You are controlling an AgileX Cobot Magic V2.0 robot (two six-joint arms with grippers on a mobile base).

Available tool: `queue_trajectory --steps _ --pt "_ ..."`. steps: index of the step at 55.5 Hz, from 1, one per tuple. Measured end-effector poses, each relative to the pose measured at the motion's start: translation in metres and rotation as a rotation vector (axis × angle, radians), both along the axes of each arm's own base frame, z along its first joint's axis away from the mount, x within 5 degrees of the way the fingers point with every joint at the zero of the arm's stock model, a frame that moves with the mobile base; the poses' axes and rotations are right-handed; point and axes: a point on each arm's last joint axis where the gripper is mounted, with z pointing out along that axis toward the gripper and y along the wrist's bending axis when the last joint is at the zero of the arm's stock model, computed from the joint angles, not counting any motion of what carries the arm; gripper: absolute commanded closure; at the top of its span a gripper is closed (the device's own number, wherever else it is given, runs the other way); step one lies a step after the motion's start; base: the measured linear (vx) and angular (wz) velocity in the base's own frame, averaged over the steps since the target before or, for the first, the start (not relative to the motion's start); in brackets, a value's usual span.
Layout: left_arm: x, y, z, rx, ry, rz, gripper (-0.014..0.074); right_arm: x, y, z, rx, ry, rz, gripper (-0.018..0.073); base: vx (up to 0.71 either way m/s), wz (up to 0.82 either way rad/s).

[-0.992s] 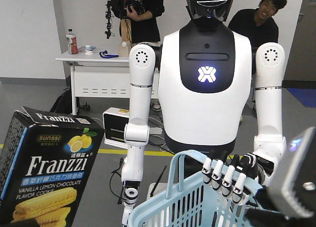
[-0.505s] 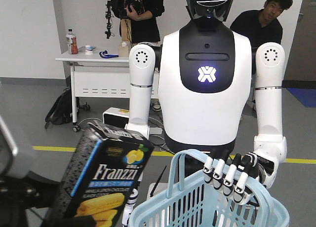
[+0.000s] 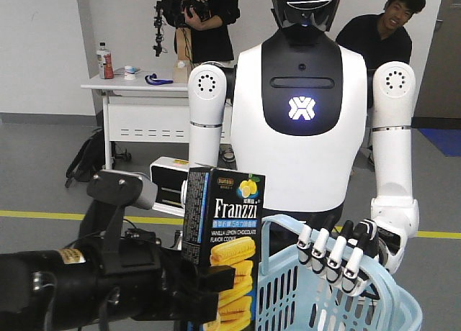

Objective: Pick snacks and fruit into basket
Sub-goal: 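Lower the Franzzi box into the basket and open the left gripper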

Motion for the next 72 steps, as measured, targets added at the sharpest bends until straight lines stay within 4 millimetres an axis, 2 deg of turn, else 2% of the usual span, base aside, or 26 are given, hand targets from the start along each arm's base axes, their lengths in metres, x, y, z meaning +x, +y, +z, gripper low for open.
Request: queue_trajectory --steps 14,24,31,44,49,66,72 --pt "0.028 -0.022 -0.041 -0.198 0.302 0.162 0.0552 0.000 0.000 0.000 0.000 0.000 0.000 0.0568 0.00 0.00" --pt "0.038 -0.026 -0.055 -0.220 0.353 0.226 0.0504 0.000 0.000 0.000 0.000 0.000 0.000 0.0568 0.00 0.00" --pt "0.040 -0.025 -0.057 -0.224 0.353 0.243 0.0369 0.000 0.000 0.000 0.000 0.000 0.000 0.0568 0.00 0.00" --pt "0.042 -0.024 -0.056 -0.248 0.353 0.277 -0.0033 0.000 0.000 0.000 0.000 0.000 0.000 0.0568 0.00 0.00" --pt "0.043 -0.024 -0.054 -0.287 0.376 0.306 -0.0141 0.000 0.000 0.000 0.000 0.000 0.000 0.0568 0.00 0.00" --pt "0.043 -0.024 -0.053 -0.320 0.401 0.319 -0.0093 0.000 0.000 0.000 0.000 0.000 0.000 0.0567 0.00 0.00" --pt "0.038 -0.022 -0.043 -0.289 0.323 0.267 -0.0045 0.000 0.000 0.000 0.000 0.000 0.000 0.0567 0.00 0.00"
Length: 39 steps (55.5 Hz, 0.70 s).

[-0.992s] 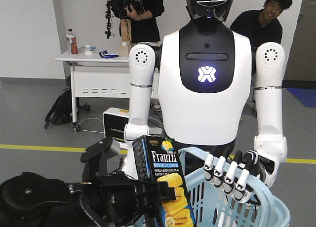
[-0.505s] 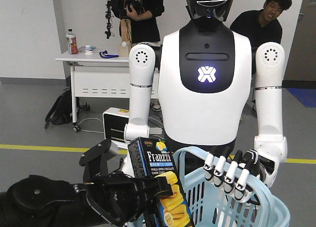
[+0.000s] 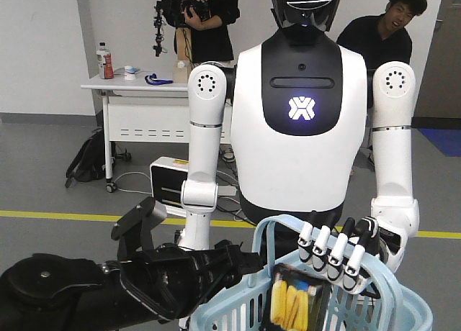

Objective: Pick snacks and fruit into basket
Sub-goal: 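Lower the Franzzi box into the basket and open the left gripper, then withdraw both grippers up and away from the basket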

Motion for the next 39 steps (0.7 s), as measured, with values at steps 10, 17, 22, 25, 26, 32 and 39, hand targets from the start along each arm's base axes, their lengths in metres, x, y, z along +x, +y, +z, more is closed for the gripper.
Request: queue_trajectory --steps 10,17,22,25,26,32,39 --pt "-0.019 0.013 0.037 0.087 -0.233 -0.095 0.0113 0.000 0.000 0.000 -0.001 -0.002 -0.005 0.0568 0.00 0.00" --pt "-0.039 0.027 0.064 0.175 -0.411 -0.164 0.0263 0.002 -0.002 0.001 0.005 -0.008 -0.035 0.0566 0.00 0.00" --pt "-0.053 0.036 0.080 0.236 -0.515 -0.206 0.0369 0.005 -0.001 0.001 0.008 0.001 -0.053 0.0566 0.00 0.00" --pt "-0.061 0.043 0.087 0.266 -0.558 -0.224 0.0428 0.009 0.002 0.000 0.007 0.015 -0.060 0.0566 0.00 0.00" --pt "-0.062 0.045 0.089 0.273 -0.566 -0.224 0.0446 0.011 0.003 -0.001 0.007 0.021 -0.062 0.0566 0.00 0.00" --pt "-0.072 0.066 0.100 0.342 -0.608 -0.216 0.0528 0.019 0.011 -0.002 0.038 0.049 -0.073 0.0566 0.00 0.00" --pt "-0.085 0.095 0.109 0.467 -0.621 -0.183 0.0604 0.024 0.016 -0.001 0.077 0.062 -0.079 0.0566 0.00 0.00"
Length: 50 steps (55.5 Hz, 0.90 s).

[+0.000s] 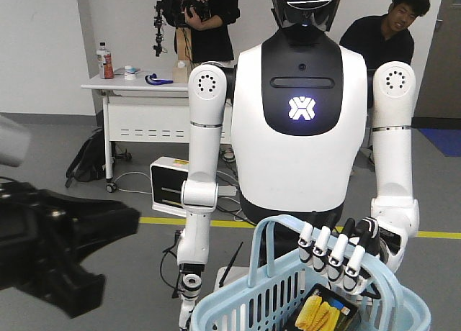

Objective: Pick snacks and fruit into basket
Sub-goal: 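Withdraw both grippers up and away from the basket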

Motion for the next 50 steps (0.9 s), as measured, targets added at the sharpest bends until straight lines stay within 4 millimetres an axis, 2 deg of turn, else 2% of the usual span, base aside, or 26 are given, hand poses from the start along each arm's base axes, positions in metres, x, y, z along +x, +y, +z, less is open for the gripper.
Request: queue_trajectory --steps 7,13,22,30,35,43,50 --pt "-0.019 0.029 0.005 0.123 -0.005 0.095 0.0601 0.002 0.005 -0.003 0.030 -0.001 0.022 0.0566 0.00 0.00" --pt "-0.041 0.049 0.008 0.183 0.018 0.176 0.0598 0.006 0.011 -0.016 0.033 0.021 0.039 0.0566 0.00 0.00" --pt "-0.083 0.073 0.018 0.141 0.017 0.251 0.0596 0.012 0.018 -0.038 0.034 0.060 0.042 0.0566 0.00 0.00" --pt "-0.122 0.092 0.027 0.080 -0.061 0.264 0.0596 0.009 0.017 -0.038 0.061 0.028 0.059 0.0566 0.00 0.00" --pt "-0.140 0.100 0.030 0.050 -0.108 0.267 0.0596 0.005 0.013 -0.035 0.074 0.005 0.059 0.0566 0.00 0.00" --pt "-0.155 0.107 0.031 0.022 -0.151 0.270 0.0596 -0.002 0.006 -0.031 0.096 -0.027 0.059 0.0566 0.00 0.00" --pt "-0.158 0.108 0.032 0.017 -0.157 0.271 0.0596 -0.012 -0.002 -0.028 0.126 -0.064 0.060 0.0566 0.00 0.00"
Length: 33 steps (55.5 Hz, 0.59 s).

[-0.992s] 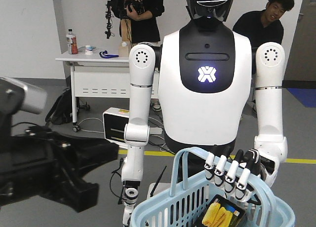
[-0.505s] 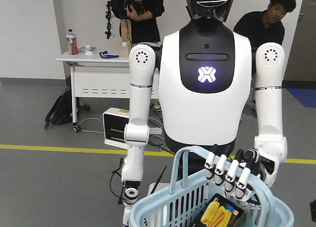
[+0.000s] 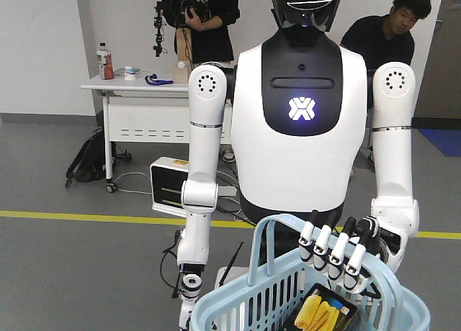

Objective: Pick snacks and fruit into basket
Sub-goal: 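Withdraw both grippers up and away from the basket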

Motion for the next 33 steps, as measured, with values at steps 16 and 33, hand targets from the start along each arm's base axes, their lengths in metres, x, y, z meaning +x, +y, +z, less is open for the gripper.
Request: queue_trajectory --steps 16,33 --pt "0.000 0.000 -0.002 0.011 0.021 0.002 0.0596 -0.018 -0.016 0.005 0.057 -0.067 -0.001 0.0566 0.00 0.00" --pt "0.000 0.000 -0.002 0.013 0.023 0.002 0.0596 -0.019 -0.016 0.005 0.058 -0.067 -0.001 0.0566 0.00 0.00"
